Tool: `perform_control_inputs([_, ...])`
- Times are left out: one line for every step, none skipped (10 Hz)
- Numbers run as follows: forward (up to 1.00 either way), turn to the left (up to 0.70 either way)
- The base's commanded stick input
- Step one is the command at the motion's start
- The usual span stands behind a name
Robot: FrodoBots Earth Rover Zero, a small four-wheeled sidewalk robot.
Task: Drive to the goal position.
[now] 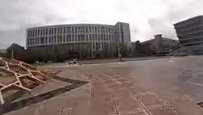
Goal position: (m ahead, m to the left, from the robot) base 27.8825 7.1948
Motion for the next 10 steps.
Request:
perform_control_inputs([0.70, 0.00])
perform_control_inputs([0.70, 0.00])
perform_control_inputs([0.70, 0.00])
perform_control_inputs([0.70, 0.00])
perform_control_inputs([0.70, 0.00])
perform_control_inputs([0.70, 0.00])
perform_control_inputs([0.70, 0.00])
perform_control_inputs([0.70, 0.00])
perform_control_inputs([0.70, 0.00])
perform_control_inputs([0.70, 0.00])
